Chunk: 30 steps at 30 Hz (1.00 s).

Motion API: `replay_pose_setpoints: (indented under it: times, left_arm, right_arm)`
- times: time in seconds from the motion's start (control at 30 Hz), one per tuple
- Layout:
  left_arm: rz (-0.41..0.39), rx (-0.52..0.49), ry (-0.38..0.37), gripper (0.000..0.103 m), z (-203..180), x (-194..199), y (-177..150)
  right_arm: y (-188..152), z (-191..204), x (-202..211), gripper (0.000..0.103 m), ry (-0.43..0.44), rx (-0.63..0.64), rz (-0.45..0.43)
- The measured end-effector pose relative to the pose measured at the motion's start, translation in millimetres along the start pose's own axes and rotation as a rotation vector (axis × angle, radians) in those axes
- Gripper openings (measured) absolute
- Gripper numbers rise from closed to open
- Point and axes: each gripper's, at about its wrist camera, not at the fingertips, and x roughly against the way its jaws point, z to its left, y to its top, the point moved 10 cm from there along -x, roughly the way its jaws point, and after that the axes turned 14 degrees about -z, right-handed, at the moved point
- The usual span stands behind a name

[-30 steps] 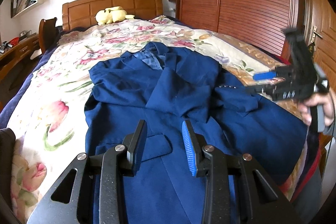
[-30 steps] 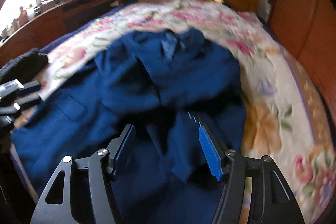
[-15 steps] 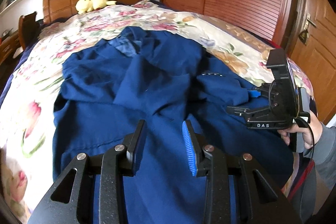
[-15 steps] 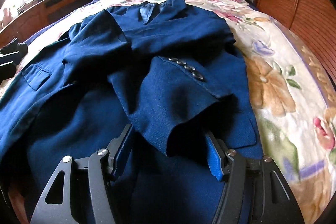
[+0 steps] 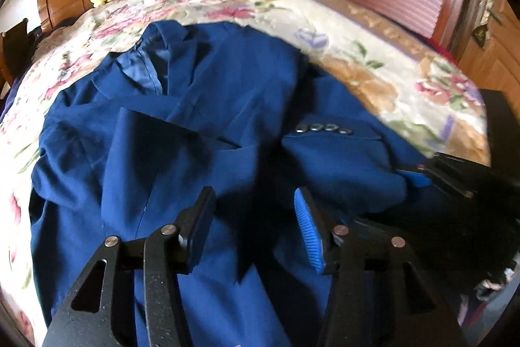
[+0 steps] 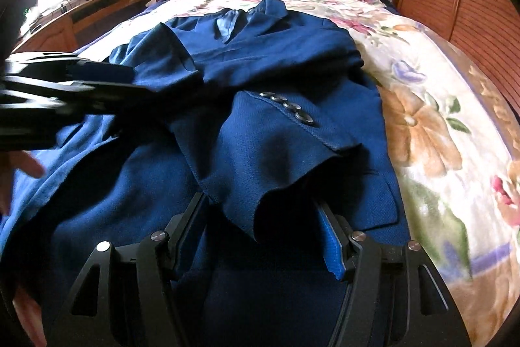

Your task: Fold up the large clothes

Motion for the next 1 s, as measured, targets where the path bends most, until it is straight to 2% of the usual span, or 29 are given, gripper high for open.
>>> replay_pose_setpoints:
  times: [0.27, 0.37, 0.4, 0.43, 0.47, 0.53, 0.63, 0.8, 0.93, 1.0]
  left_arm:
    - [0.033, 0.000, 0.113, 0.053, 21.0, -28.1, 7.8]
    - [0.008, -0.001, 0.123, 0.050, 25.0, -28.1, 11.5]
    - [0.003, -0.017, 0.128, 0.045, 25.4, -27.4, 11.6]
    - [-0.002, -0.029, 0.127, 0.029, 25.0, -26.3, 10.9]
    - [-0.005, -0.032, 0.121, 0.019, 24.5, -26.6, 11.4]
    - [-0.020, -0.031, 0.102, 0.007, 22.7, -22.0, 11.6]
    - [-0.087, -0.017, 0.112, 0.004, 27.5, 0.5, 19.0]
    - [-0.198, 0.039, 0.130, 0.004, 48.7, 62.7, 21.9]
    - [-0.224, 0.082, 0.160, 0.004, 64.4, 103.3, 4.4]
    - [-0.200, 0.112, 0.148, 0.004, 67.9, 117.7, -12.7]
  right_arm:
    - [0.8, 1.1, 0.7, 0.065, 0.000, -0.002, 0.000]
    - [0.8, 1.1, 0.6, 0.065, -0.001, -0.001, 0.000]
    - [0.8, 1.1, 0.6, 0.065, -0.001, -0.002, 0.000]
    - [0.7, 1.1, 0.7, 0.065, -0.001, -0.002, 0.000]
    - [0.8, 1.1, 0.6, 0.065, 0.000, -0.001, 0.000]
    - [0.8, 1.1, 0.6, 0.065, 0.000, -0.001, 0.000]
    - [0.9, 1.0, 0.7, 0.065, 0.000, -0.001, 0.000]
    - [0.6, 0.8, 0.7, 0.065, 0.000, 0.000, 0.001]
    - [0.5, 1.1, 0.5, 0.065, -0.001, 0.001, 0.003]
    - [0.3, 1.1, 0.5, 0.065, -0.002, 0.002, 0.004]
